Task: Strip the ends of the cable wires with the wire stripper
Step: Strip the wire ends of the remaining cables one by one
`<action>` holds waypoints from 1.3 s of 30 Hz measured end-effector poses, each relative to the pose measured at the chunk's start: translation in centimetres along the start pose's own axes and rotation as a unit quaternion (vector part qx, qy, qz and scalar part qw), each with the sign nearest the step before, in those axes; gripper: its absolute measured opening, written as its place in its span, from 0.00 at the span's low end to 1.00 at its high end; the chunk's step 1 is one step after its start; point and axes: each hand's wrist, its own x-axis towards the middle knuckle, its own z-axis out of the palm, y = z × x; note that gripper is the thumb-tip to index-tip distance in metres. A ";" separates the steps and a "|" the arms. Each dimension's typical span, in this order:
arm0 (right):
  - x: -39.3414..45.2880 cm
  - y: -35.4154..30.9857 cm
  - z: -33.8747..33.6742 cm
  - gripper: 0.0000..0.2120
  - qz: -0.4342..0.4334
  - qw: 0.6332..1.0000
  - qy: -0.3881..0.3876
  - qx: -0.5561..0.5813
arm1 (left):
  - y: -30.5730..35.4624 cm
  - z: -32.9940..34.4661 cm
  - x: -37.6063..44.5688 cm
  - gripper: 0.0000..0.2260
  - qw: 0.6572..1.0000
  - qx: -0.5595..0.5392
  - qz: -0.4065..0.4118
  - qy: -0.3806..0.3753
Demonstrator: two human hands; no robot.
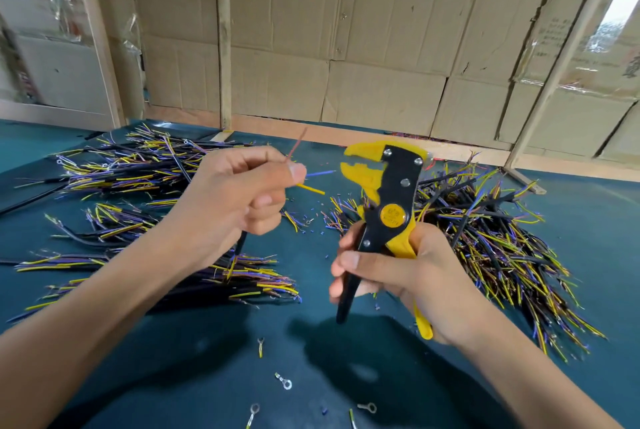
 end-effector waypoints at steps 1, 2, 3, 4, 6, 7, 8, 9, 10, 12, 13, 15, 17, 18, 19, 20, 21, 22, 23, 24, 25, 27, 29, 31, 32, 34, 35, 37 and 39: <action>-0.1 0.0 0.1 0.05 0.003 1.000 -0.017 -0.013 | 0.1 -0.1 0.0 0.09 1.000 -0.008 -0.010 -0.014; -0.2 0.0 0.2 0.06 0.006 0.999 -0.029 -0.023 | 0.2 -0.3 -0.1 0.10 0.999 -0.013 -0.022 -0.026; -0.3 0.1 0.4 0.06 0.007 0.999 -0.039 -0.029 | 0.2 -0.3 -0.1 0.11 0.999 -0.018 -0.034 -0.033; -0.4 0.1 0.5 0.06 0.009 0.998 -0.048 -0.034 | 0.2 -0.3 -0.1 0.12 0.998 -0.022 -0.046 -0.037; -0.5 0.2 0.7 0.05 0.009 0.997 -0.059 -0.039 | 0.3 -0.3 -0.1 0.14 0.997 -0.028 -0.062 -0.041; -0.5 0.3 0.8 0.05 0.009 0.997 -0.060 -0.038 | 0.3 -0.3 -0.1 0.14 0.997 -0.027 -0.066 -0.040; -0.5 0.3 0.8 0.05 0.009 0.998 -0.059 -0.036 | 0.4 -0.3 -0.1 0.14 0.997 -0.025 -0.068 -0.038; -0.5 0.4 0.8 0.05 0.008 0.998 -0.059 -0.034 | 0.4 -0.3 -0.1 0.14 0.997 -0.021 -0.069 -0.037; -0.5 0.4 0.8 0.05 0.006 0.998 -0.059 -0.034 | 0.4 -0.2 -0.2 0.14 0.997 -0.018 -0.070 -0.037; -0.4 0.5 0.8 0.04 0.004 0.997 -0.061 -0.035 | 0.5 -0.2 -0.2 0.16 0.996 -0.013 -0.074 -0.040; -0.4 0.5 0.8 0.04 0.004 0.997 -0.063 -0.036 | 0.4 -0.1 -0.3 0.16 0.996 -0.012 -0.078 -0.043; -0.4 0.5 0.8 0.03 -0.001 0.997 -0.070 -0.041 | 0.4 -0.1 -0.3 0.16 0.995 -0.014 -0.084 -0.044; -0.4 0.6 0.7 0.03 -0.007 0.996 -0.072 -0.044 | 0.4 -0.1 -0.3 0.16 0.995 -0.013 -0.087 -0.047; -0.4 0.7 0.7 0.03 -0.008 0.997 -0.071 -0.043 | 0.4 -0.1 -0.2 0.16 0.995 -0.012 -0.087 -0.048; -0.3 0.8 0.6 0.03 -0.007 0.997 -0.070 -0.041 | 0.4 -0.1 -0.3 0.16 0.995 -0.012 -0.086 -0.050; -0.3 0.9 0.6 0.02 -0.006 0.997 -0.071 -0.039 | 0.4 -0.1 -0.3 0.16 0.995 -0.013 -0.086 -0.051; -0.3 1.0 0.6 0.02 -0.005 0.996 -0.075 -0.037 | 0.4 -0.1 -0.3 0.16 0.995 -0.014 -0.087 -0.051; -0.2 1.2 0.6 0.02 -0.004 0.996 -0.081 -0.034 | 0.4 -0.1 -0.4 0.16 0.995 -0.016 -0.089 -0.051; -0.2 1.3 0.5 0.03 -0.003 0.996 -0.087 -0.031 | 0.3 -0.2 -0.4 0.15 0.994 -0.018 -0.092 -0.050; -0.2 1.4 0.5 0.04 -0.001 0.995 -0.092 -0.027 | 0.3 -0.2 -0.4 0.15 0.994 -0.021 -0.095 -0.048; -0.2 1.4 0.5 0.04 -0.002 0.995 -0.097 -0.024 | 0.3 -0.2 -0.4 0.14 0.994 -0.026 -0.098 -0.046; -0.1 1.4 0.4 0.04 -0.006 0.995 -0.102 -0.017 | 0.3 -0.4 -0.3 0.13 0.993 -0.034 -0.103 -0.042; 0.0 1.4 0.3 0.04 -0.009 0.995 -0.101 -0.013 | 0.3 -0.6 -0.3 0.14 0.993 -0.037 -0.104 -0.039; 0.0 1.5 0.2 0.04 -0.012 0.995 -0.101 -0.014 | 0.3 -0.6 -0.3 0.13 0.993 -0.035 -0.102 -0.040; 0.0 1.5 0.2 0.04 -0.012 0.995 -0.102 -0.014 | 0.2 -0.6 -0.3 0.13 0.993 -0.034 -0.101 -0.041; 0.0 1.4 0.2 0.04 -0.015 0.995 -0.100 -0.010 | 0.2 -0.5 -0.3 0.13 0.993 -0.033 -0.102 -0.041; 0.0 1.4 0.2 0.04 -0.016 0.995 -0.099 -0.009 | 0.1 -0.4 -0.3 0.13 0.993 -0.033 -0.104 -0.040; -0.1 1.3 0.1 0.04 -0.016 0.995 -0.097 -0.007 | 0.1 -0.3 -0.3 0.12 0.992 -0.040 -0.108 -0.042; 0.0 1.4 0.1 0.04 -0.016 0.995 -0.097 -0.006 | 0.0 -0.4 -0.3 0.13 0.992 -0.045 -0.111 -0.045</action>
